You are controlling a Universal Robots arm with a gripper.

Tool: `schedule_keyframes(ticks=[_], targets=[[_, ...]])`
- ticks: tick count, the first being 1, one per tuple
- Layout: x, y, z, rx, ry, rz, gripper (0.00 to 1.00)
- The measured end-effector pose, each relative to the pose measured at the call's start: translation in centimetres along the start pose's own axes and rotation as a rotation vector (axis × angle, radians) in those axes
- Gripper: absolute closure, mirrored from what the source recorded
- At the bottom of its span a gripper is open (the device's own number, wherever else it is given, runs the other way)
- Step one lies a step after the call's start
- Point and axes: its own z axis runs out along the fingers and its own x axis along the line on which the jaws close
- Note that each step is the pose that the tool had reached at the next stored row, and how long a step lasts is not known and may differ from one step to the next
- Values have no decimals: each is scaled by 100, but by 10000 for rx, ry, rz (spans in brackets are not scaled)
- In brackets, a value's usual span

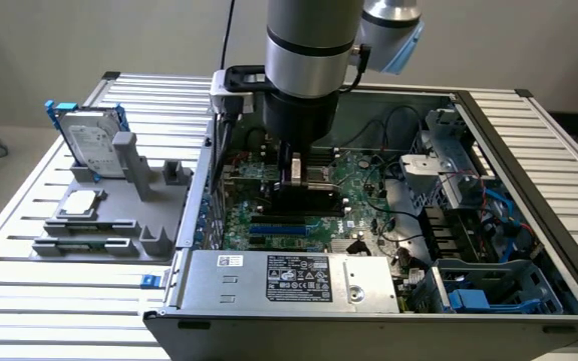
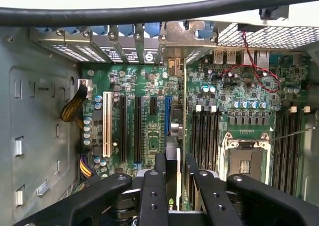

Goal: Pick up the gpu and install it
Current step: 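Insert the gpu into the slot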

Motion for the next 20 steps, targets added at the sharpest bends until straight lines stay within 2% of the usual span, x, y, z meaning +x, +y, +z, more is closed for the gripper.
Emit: schedule_keyframes(ticks=[7, 20], targets=[[2, 40, 42, 1, -1, 6, 74], [14, 46, 165, -2, -2, 63, 74]])
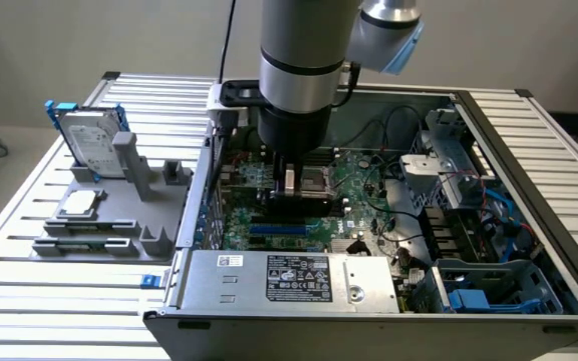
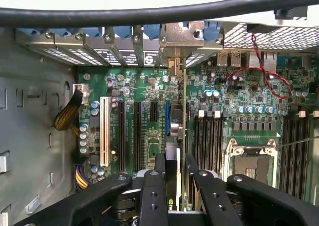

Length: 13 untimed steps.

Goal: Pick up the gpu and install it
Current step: 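Insert the gpu into the slot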

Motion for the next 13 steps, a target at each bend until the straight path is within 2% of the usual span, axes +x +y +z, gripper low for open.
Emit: schedule_keyframes(ticks=[13], targets=[[18, 4, 159, -12, -2, 64, 74]])
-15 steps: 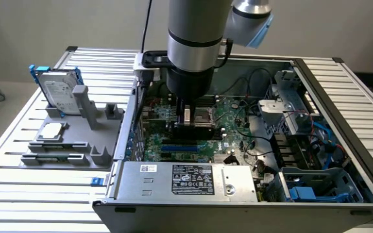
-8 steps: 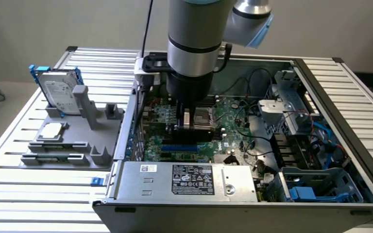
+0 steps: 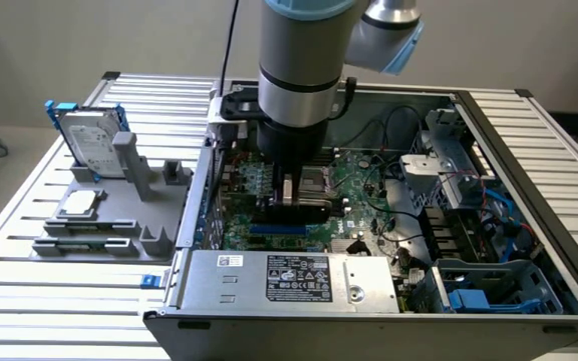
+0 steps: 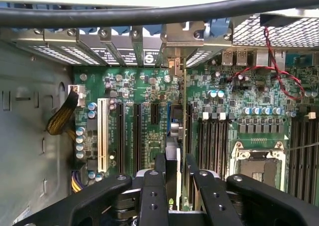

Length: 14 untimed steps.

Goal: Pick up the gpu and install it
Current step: 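Insert the gpu into the slot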

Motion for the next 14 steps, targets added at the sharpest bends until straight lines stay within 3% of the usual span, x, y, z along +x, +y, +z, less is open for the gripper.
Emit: schedule_keyframes(ticks=[8, 14], targets=[[8, 4, 107, -28, -3, 44, 74], [12, 5, 122, -100, -4, 53, 74]])
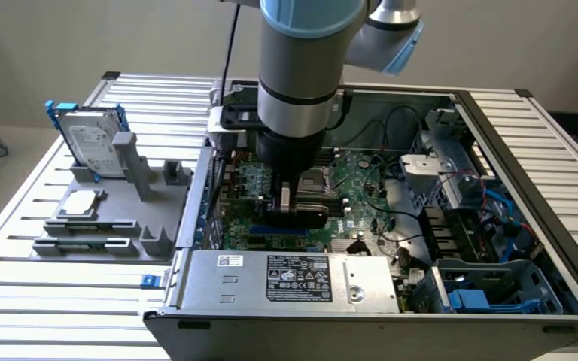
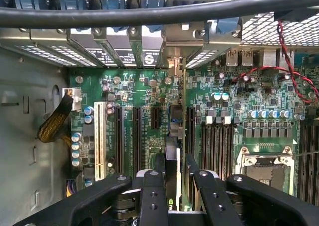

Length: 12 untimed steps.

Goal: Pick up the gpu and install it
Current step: 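Insert the gpu into the slot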

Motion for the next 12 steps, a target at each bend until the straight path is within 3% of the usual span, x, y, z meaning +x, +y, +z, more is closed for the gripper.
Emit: schedule_keyframes(ticks=[12], targets=[[6, -1, 6, -103, -1, 8, 74]])
